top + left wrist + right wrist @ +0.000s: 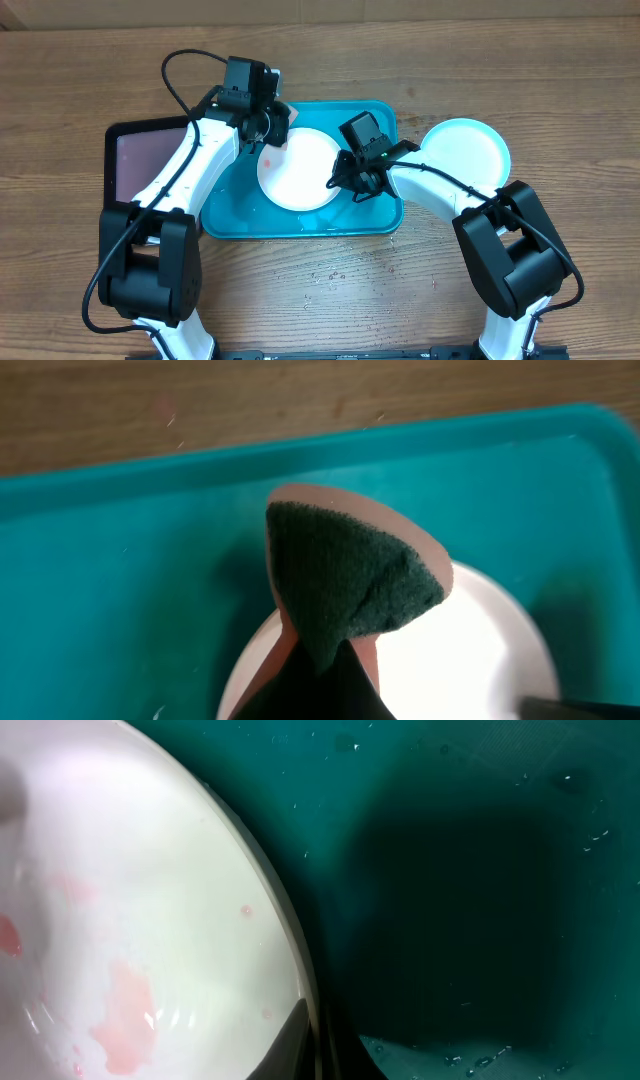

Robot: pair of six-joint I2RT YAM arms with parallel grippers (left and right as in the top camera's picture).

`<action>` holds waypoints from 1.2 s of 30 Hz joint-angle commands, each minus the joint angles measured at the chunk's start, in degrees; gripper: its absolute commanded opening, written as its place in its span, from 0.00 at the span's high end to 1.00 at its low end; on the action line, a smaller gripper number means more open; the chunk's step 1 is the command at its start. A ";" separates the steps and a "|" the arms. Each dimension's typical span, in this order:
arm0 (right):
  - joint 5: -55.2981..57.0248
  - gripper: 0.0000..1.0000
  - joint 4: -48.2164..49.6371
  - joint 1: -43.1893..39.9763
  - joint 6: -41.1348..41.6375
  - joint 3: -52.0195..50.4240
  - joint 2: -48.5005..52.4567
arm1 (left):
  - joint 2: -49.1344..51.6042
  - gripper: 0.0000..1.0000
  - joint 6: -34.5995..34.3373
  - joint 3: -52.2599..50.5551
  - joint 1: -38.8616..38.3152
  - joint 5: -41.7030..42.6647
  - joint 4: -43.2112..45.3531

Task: Clean dirty plates on tray and stack at the side
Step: 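Scrub the stained white plate with the left sponge while right gripper holds it, then return the sponge to the water basin with the left gripper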

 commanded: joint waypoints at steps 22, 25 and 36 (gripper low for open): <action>1.01 0.96 -0.04 0.04 -0.20 0.61 0.46 | 2.54 0.96 0.55 1.25 0.42 -7.04 2.27; 1.01 0.96 -0.04 0.00 -0.20 0.61 0.46 | -1.57 0.96 0.55 1.27 0.66 -6.23 1.31; 1.01 0.94 -0.48 0.00 -0.20 0.61 0.46 | -12.22 0.96 -2.75 1.25 3.19 -9.14 -16.85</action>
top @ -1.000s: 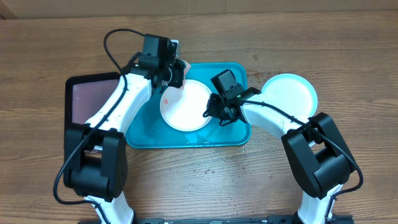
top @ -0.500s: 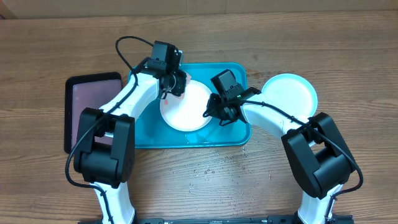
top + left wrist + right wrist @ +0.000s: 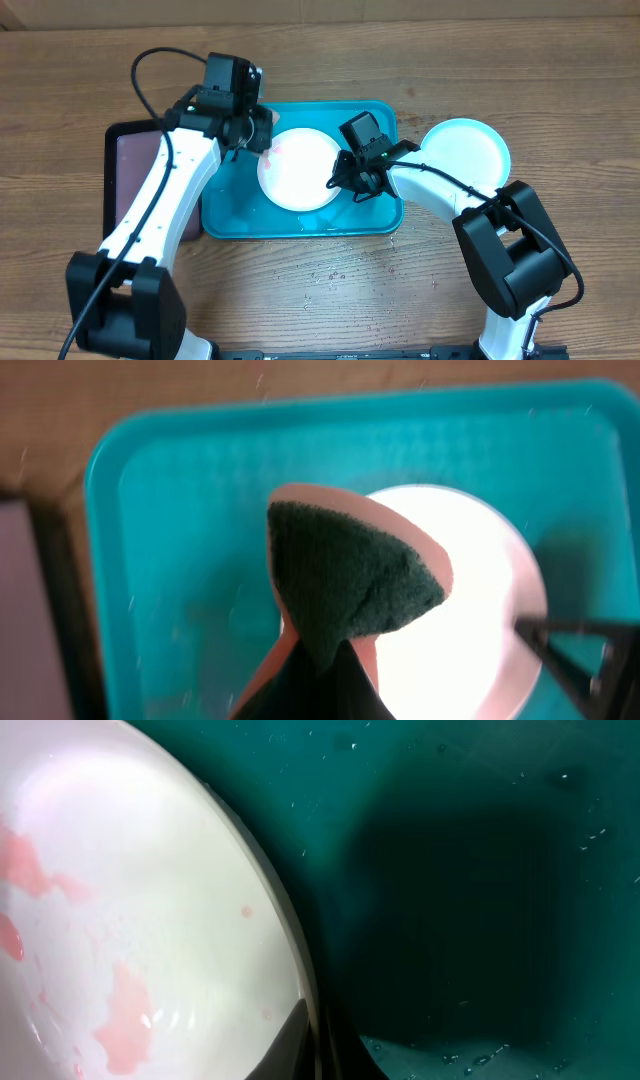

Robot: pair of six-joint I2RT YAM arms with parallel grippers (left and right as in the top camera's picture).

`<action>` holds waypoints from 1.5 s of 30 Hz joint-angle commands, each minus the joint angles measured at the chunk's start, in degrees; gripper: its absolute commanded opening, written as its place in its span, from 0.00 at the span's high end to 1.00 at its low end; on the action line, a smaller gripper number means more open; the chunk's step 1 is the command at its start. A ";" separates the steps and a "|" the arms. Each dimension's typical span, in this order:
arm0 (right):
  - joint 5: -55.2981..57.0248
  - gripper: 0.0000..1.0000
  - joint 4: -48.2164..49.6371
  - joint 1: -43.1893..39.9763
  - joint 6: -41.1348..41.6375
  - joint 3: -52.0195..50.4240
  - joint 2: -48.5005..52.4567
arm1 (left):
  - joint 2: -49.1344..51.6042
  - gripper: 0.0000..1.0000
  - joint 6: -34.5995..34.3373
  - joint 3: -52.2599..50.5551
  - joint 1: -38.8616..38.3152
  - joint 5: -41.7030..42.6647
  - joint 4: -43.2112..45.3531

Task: Clean dirty plates on tray and stack at the side
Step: 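Return the sponge to the water basin with the left gripper, then lift the scrubbed white plate with the right gripper and tilt it up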

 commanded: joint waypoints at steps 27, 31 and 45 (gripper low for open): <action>27.41 0.96 -15.69 2.89 -19.93 11.13 -8.33 | -2.40 0.96 7.26 -13.27 19.15 -13.44 7.48; 39.26 0.96 -18.69 5.53 -22.93 13.46 -8.33 | -2.38 0.96 11.28 -15.43 19.52 -13.44 11.85; 73.26 0.96 -17.79 15.74 -24.26 14.10 -8.35 | 2.29 0.90 13.49 -17.29 20.28 -13.46 15.06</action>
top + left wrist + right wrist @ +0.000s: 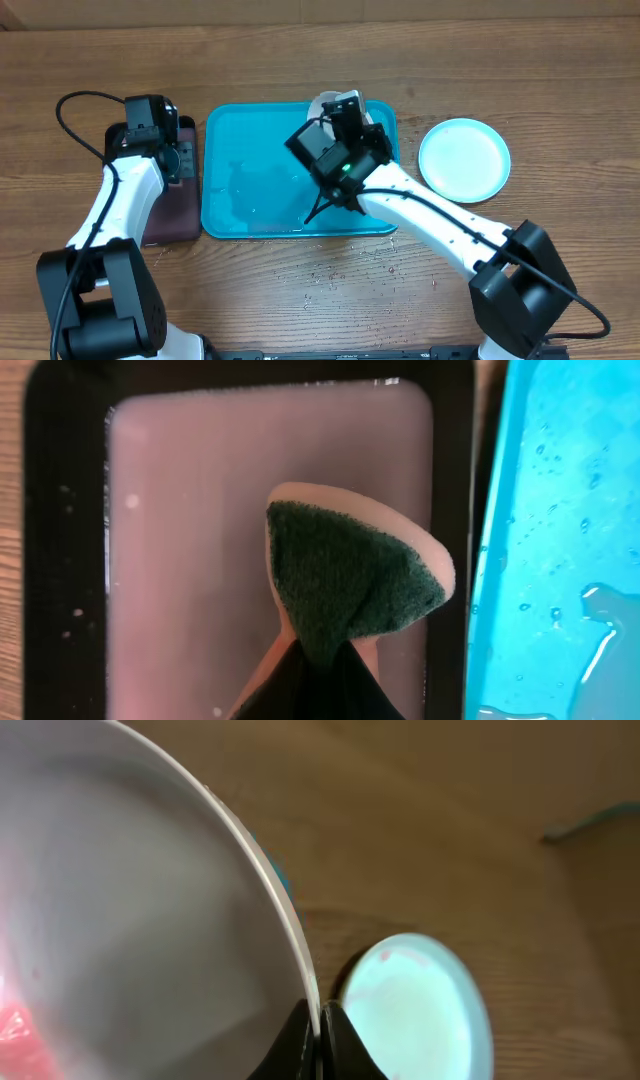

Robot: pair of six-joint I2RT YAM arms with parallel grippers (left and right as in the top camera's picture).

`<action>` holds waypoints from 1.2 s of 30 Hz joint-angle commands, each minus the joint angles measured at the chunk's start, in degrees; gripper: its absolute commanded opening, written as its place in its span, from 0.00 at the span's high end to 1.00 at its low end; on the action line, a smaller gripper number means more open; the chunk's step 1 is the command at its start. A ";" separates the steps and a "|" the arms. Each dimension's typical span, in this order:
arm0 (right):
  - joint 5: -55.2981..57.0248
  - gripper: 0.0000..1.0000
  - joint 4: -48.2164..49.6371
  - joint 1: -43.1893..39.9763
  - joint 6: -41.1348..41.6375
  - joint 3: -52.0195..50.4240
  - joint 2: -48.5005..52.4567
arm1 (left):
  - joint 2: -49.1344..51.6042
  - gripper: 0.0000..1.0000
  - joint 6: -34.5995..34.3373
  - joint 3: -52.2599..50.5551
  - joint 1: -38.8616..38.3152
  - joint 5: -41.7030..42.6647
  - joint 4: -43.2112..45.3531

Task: Clean dirty plates on tray and stack at the side
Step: 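Lift the scrubbed white plate with the right gripper and tilt it up, then carry the white plate right and lower it onto the plate stack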

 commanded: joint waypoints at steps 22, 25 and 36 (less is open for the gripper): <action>24.50 0.96 3.21 5.01 -0.07 1.88 -1.88 | 5.84 0.61 -3.91 -0.24 0.83 -0.42 11.37; 22.67 0.96 3.19 5.01 -0.07 1.88 -1.88 | 5.86 0.74 -5.31 -0.24 0.83 -0.42 13.90; 19.74 0.96 3.48 5.01 -0.04 1.88 -1.88 | 5.95 0.96 -11.58 -0.24 0.83 3.06 19.91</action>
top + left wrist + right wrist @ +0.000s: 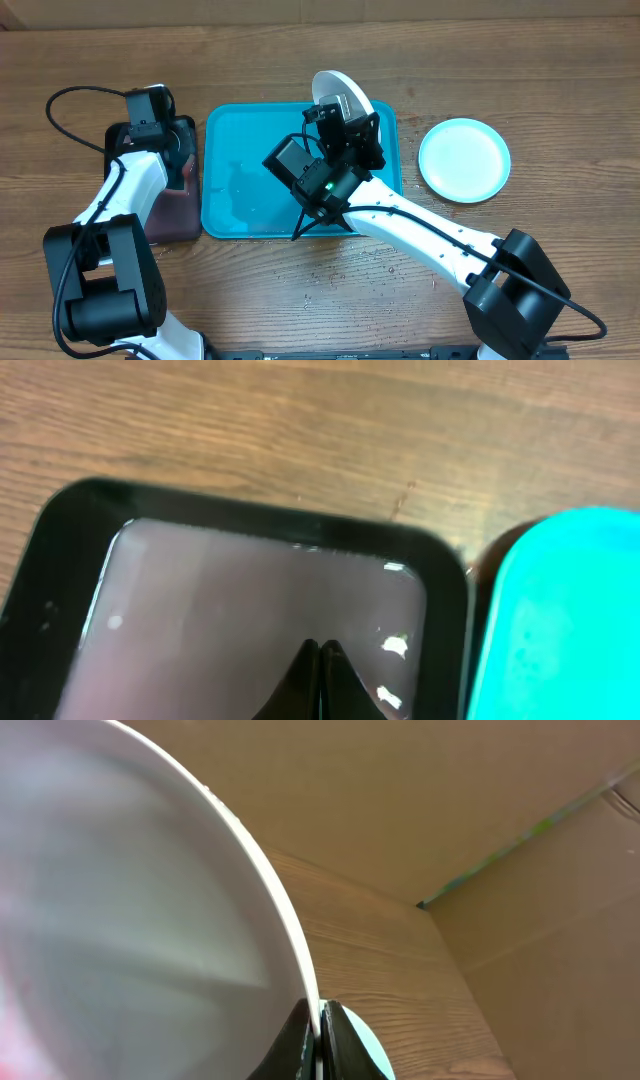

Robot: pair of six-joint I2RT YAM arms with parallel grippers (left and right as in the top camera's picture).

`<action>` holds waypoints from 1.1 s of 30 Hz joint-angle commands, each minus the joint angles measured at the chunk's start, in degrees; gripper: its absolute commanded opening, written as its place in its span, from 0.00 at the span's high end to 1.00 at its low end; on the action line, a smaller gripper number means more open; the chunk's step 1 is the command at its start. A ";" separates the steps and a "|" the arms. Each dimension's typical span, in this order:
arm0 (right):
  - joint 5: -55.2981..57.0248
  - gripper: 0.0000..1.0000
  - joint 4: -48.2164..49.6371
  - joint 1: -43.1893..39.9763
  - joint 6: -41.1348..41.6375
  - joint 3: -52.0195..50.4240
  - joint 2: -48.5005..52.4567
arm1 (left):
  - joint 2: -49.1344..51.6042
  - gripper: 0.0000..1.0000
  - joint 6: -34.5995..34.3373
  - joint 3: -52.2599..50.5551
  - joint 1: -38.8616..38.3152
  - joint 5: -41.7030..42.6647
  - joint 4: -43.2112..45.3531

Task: Clean dirty plates on tray and stack at the side
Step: 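Carry the white plate right and lower it onto the plate stack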

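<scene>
A white plate (pixel 338 92) with faint pink smears (pixel 120 920) is held tilted on edge above the back of the teal tray (pixel 250 200). My right gripper (pixel 318 1020) is shut on its rim, seen also in the overhead view as the right gripper (pixel 345 118). My left gripper (pixel 320 658) is over the black tub (pixel 250 520) of pinkish water, its jaws shut together with nothing between them. No sponge shows in the left wrist view. A pale blue clean plate (pixel 464 160) lies right of the tray.
The black tub (pixel 150 215) sits directly left of the tray, their rims almost touching. Water droplets lie on the tray floor and on the wood in front of it. Cardboard walls stand behind the table.
The sponge that the left gripper held over the tub is gone from its jaws, which are shut empty. The right gripper has tipped the plate more upright and a little higher.
The left gripper held a sponge at the plate in the tray while the right gripper pinched the plate's rim. The sponge then sat left of the plate, later over the tub, with the plate lifted off the tray. Now the sponge is gone and the plate stands tilted.
</scene>
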 commanded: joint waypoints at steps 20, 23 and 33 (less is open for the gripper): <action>0.59 0.96 0.81 0.04 0.22 1.88 -1.88 | 6.51 0.96 -3.45 -0.17 0.57 20.09 7.39; 0.57 0.96 0.81 0.00 0.22 1.88 -1.88 | 6.51 0.96 -3.45 -0.09 0.57 21.86 7.56; -0.44 0.96 0.81 -1.25 3.58 1.88 -1.95 | 2.01 0.96 -1.46 1.44 0.57 21.73 5.95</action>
